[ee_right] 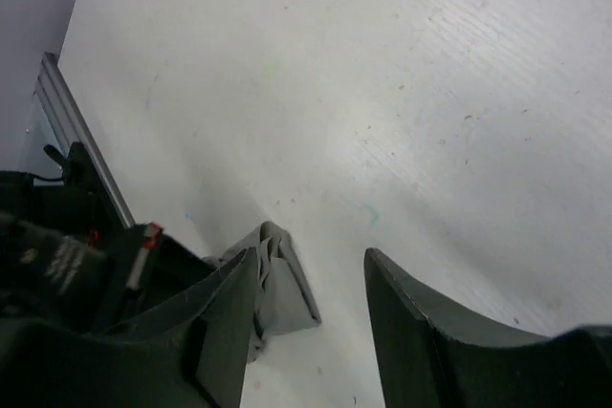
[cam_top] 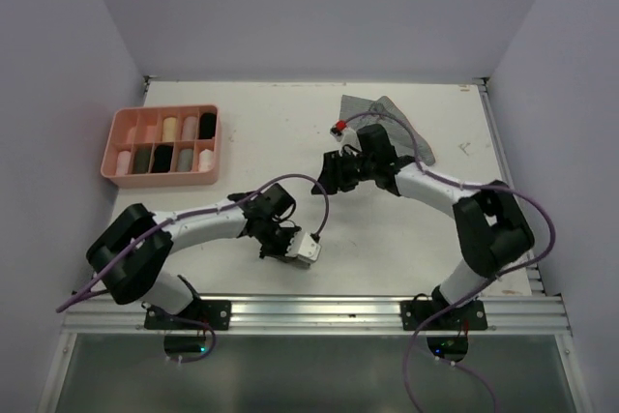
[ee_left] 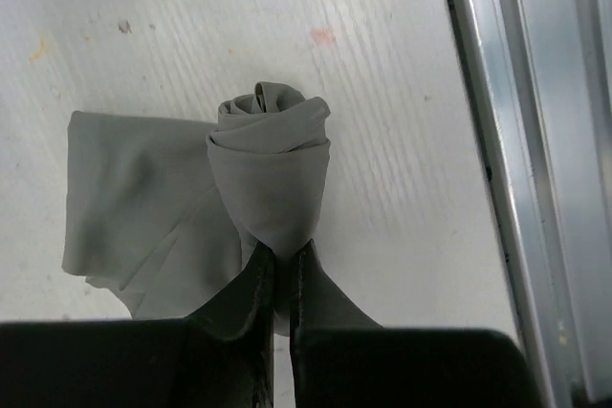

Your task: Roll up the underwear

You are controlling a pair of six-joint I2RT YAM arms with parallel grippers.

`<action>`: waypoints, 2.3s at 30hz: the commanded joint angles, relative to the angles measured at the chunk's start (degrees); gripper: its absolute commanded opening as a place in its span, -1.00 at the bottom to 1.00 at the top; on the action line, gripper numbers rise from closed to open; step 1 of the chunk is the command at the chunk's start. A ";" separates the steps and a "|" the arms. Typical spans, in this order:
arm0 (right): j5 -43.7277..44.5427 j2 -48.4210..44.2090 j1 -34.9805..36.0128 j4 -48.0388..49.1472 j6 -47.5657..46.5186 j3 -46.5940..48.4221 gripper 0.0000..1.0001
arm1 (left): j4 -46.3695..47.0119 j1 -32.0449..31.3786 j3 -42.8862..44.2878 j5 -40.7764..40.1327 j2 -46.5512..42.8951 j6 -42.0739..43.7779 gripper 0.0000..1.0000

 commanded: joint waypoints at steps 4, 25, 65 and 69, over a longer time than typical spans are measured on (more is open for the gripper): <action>13.19 -20.89 1.00 -11.52 -8.77 -2.35 0.01 | -18.04 2.29 10.98 8.02 18.58 -4.58 -1.00; 25.93 -25.08 26.74 -20.76 -28.89 -5.72 -0.05 | -29.66 10.38 37.20 6.19 47.07 -10.56 -1.00; 22.07 2.99 36.42 2.01 -32.60 -11.78 -1.00 | -21.75 24.43 44.91 15.32 26.17 -15.56 -0.02; 19.97 4.66 35.90 6.13 -29.61 -13.53 -1.00 | -19.56 31.71 50.11 14.18 22.91 -16.18 0.15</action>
